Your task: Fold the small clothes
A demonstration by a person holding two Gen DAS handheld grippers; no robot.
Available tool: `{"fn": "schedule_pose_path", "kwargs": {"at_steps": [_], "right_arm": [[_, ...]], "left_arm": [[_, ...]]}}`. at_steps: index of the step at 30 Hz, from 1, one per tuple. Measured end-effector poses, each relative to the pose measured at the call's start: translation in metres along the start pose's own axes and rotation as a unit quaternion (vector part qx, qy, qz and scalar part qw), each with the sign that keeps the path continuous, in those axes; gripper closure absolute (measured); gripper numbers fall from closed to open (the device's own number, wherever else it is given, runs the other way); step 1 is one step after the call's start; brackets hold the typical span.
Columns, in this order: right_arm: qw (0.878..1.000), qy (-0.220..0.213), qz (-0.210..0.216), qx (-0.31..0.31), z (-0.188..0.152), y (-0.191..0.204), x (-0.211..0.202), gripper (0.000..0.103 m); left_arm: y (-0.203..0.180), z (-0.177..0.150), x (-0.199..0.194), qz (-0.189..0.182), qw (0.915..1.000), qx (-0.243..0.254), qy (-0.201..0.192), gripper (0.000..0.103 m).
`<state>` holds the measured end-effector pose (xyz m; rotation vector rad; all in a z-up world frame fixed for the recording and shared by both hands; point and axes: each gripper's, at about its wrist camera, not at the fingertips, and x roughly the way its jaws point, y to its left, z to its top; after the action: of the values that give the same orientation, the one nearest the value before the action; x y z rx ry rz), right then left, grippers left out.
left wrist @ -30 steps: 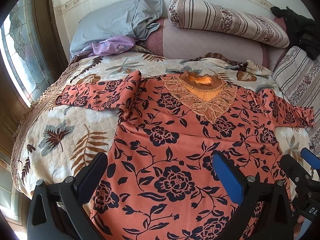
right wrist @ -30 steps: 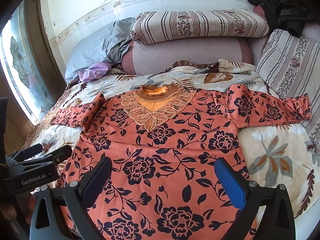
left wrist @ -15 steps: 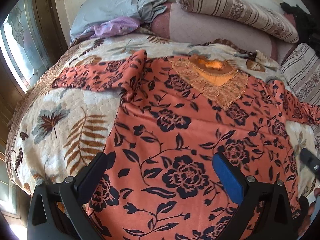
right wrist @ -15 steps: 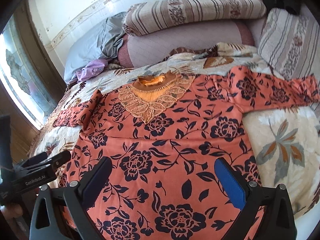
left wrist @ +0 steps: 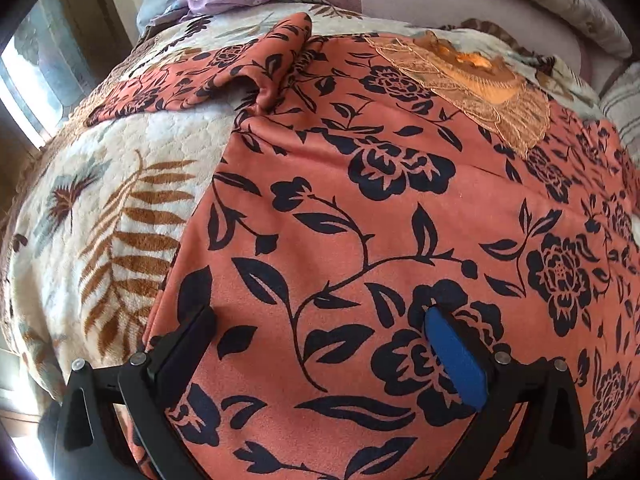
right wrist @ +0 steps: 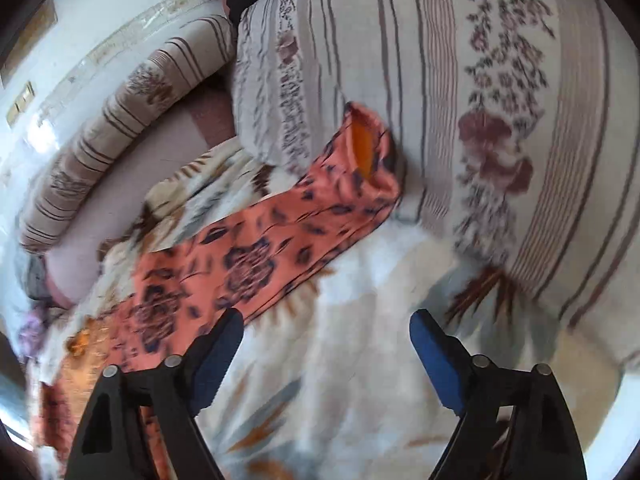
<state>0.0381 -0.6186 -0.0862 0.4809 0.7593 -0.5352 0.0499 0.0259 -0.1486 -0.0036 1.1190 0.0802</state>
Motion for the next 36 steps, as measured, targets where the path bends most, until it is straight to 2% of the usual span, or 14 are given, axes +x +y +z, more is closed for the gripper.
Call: {"fn": "schedule_pose_path", "kwargs": {"at_steps": [6, 8, 9, 12, 16, 19, 23, 26, 28, 29, 30, 31, 34, 36], "right_arm": [[0.996, 0.002, -0.057, -0.067, 0.057, 0.011, 0.059, 0.026], [0.994, 0.027, -0.081, -0.071, 0.066, 0.016, 0.079, 0.043], [0.993, 0.046, -0.087, -0.066, 0.068, 0.016, 0.089, 0.067], [0.995, 0.065, -0.067, -0.031, 0.081, 0.021, 0.086, 0.084], [0.998, 0.013, 0.010, -0.056, 0.109, 0.077, 0.017, 0.091], [0.991, -0.024, 0.105, -0.082, 0.123, 0.144, -0.057, 0.091], [0.961, -0.035, 0.251, -0.109, 0.100, 0.244, -0.151, 0.091], [0.931, -0.004, 0.347, -0.112, 0.053, 0.312, -0.186, 0.091], [0.913, 0.019, 0.389, -0.119, 0.007, 0.354, -0.187, 0.082], [0.906, 0.038, 0.401, -0.128, -0.019, 0.375, -0.179, 0.071], [0.899, 0.066, 0.411, -0.139, -0.047, 0.396, -0.164, 0.023], [0.895, 0.094, 0.409, -0.151, -0.077, 0.411, -0.146, 0.001], [0.884, 0.216, 0.370, -0.186, -0.167, 0.431, -0.080, 0.002], [0.889, 0.239, 0.342, -0.186, -0.206, 0.406, -0.063, 0.005]], "left_arm": [[0.002, -0.013, -0.004, 0.000, 0.9993, 0.002, -0.036, 0.000], [0.002, -0.015, -0.005, 0.002, 0.9992, -0.005, -0.041, 0.000], [0.001, -0.016, -0.005, 0.003, 0.9990, -0.006, -0.044, 0.000], [0.002, -0.015, -0.004, -0.001, 0.9985, -0.002, -0.055, 0.000], [0.006, -0.019, -0.006, -0.016, 0.9972, 0.004, -0.073, 0.000], [0.008, -0.019, -0.007, -0.023, 0.9970, 0.004, -0.074, 0.000], [0.016, -0.017, -0.013, -0.045, 0.9972, 0.003, -0.060, 0.000], [0.030, -0.022, -0.022, -0.064, 0.9956, -0.023, -0.064, 0.000], [0.044, -0.027, -0.028, -0.071, 0.9944, -0.042, -0.066, 0.000], [0.051, -0.029, -0.031, -0.073, 0.9938, -0.049, -0.067, 0.000], [0.058, -0.031, -0.034, -0.077, 0.9931, -0.056, -0.068, 0.000], [0.065, -0.032, -0.038, -0.083, 0.9924, -0.060, -0.069, 0.000], [0.084, -0.032, -0.050, -0.056, 0.9928, -0.075, -0.074, 0.000], [0.097, -0.031, -0.059, -0.055, 0.9909, -0.089, -0.084, 0.000]]}}
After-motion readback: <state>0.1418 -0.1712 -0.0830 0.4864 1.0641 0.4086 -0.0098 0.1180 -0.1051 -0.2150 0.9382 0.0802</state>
